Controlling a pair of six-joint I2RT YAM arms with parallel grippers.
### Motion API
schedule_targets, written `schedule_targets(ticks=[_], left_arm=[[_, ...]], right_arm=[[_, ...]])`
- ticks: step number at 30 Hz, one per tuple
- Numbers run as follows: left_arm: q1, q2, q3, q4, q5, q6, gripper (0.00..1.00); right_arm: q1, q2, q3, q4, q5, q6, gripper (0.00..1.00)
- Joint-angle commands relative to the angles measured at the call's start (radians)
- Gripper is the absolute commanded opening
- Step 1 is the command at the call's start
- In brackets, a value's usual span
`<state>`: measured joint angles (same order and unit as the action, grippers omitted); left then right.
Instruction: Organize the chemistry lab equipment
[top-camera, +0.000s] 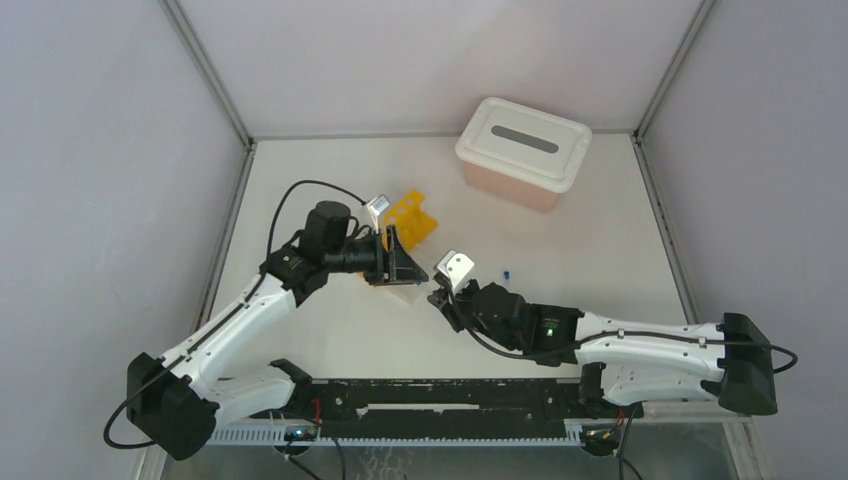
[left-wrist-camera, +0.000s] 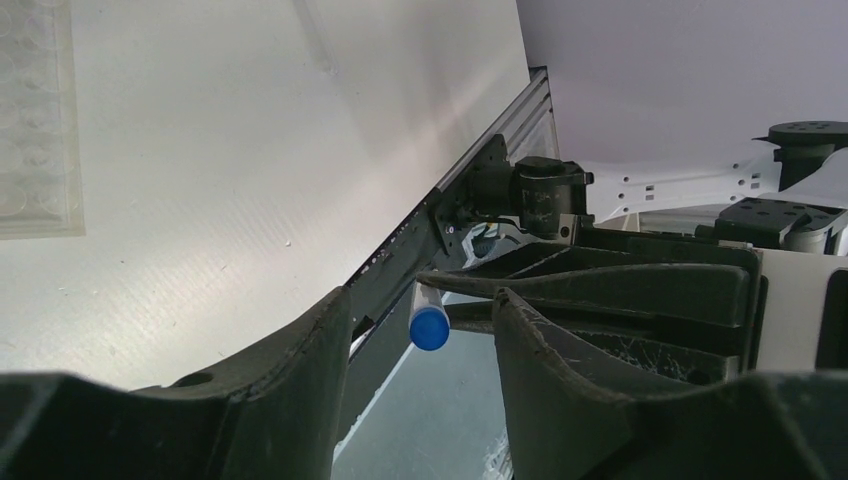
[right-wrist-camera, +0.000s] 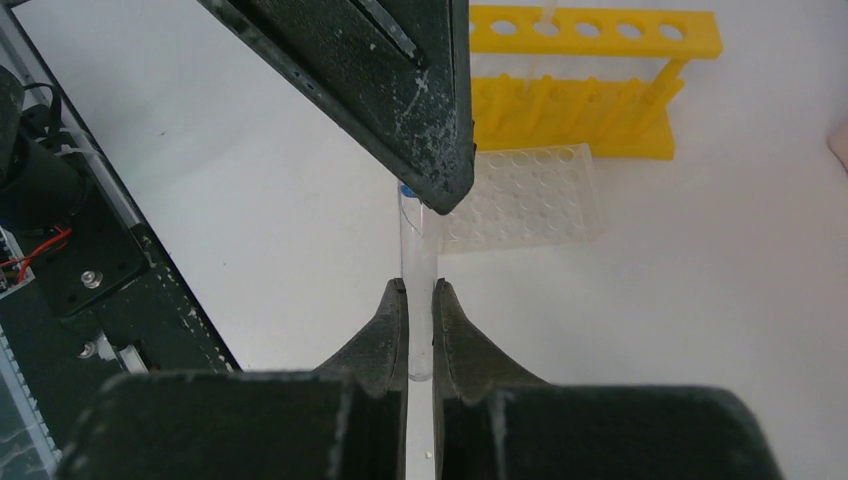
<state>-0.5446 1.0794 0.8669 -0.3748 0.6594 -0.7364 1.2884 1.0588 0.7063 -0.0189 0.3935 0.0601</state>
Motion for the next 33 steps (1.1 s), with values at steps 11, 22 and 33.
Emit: schedule_targets(ticks=[11,22,33], left_arm=[[0.006,-0.003,-0.011,0.012,0.052,0.023,0.47],[0.007,-0.004,-0.014,-0.028,0.047,0.064,0.36],[0.007,-0.010,-0.014,-0.051,0.049,0.086,0.27]], right_arm=[[0.006,0.035,0.066,0.053,-0.031,-0.038,0.03],[0.002,0.034,0.074,0.055,-0.043,-0.043,0.03],[-0.007,0.035,0.073,0.059,-0.051,-0.043,0.03]])
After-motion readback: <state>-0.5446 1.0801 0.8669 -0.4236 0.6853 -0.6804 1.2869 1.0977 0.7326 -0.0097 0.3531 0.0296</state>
